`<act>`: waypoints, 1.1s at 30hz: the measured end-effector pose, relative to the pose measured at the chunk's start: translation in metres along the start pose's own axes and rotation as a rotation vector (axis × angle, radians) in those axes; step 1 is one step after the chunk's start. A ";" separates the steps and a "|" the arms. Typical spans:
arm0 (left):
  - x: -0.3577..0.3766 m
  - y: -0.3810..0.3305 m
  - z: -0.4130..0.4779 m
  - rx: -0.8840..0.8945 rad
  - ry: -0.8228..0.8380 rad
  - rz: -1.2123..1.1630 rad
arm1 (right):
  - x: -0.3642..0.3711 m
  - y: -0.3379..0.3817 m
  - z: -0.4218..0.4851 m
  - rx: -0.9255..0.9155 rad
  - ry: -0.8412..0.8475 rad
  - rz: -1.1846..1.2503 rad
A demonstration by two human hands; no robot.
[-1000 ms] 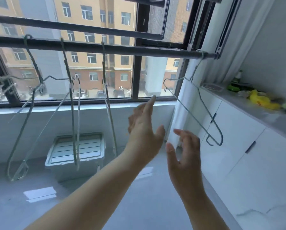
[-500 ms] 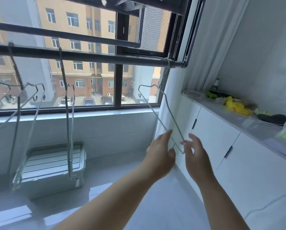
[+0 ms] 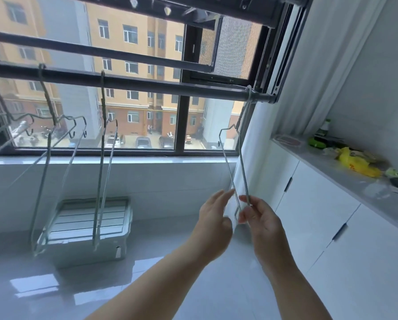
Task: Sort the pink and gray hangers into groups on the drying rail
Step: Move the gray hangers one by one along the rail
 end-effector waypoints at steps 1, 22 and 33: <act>-0.004 0.002 -0.001 0.000 -0.013 0.003 | 0.003 0.001 0.001 -0.012 0.005 0.022; -0.072 -0.016 -0.028 0.094 -0.116 -0.067 | -0.006 0.006 -0.025 -0.183 -0.530 -0.400; -0.201 0.018 -0.078 -0.043 -0.523 0.255 | 0.145 0.033 -0.068 -0.202 0.433 -0.240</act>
Point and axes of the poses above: each hand's wrist, its own z-axis towards the middle knuckle, its own x-axis out of the palm, y = z × x, the point moved 2 cm from there along z, towards the middle knuckle, and after that the axes turned 6 degrees about x, right-handed, at the moved point
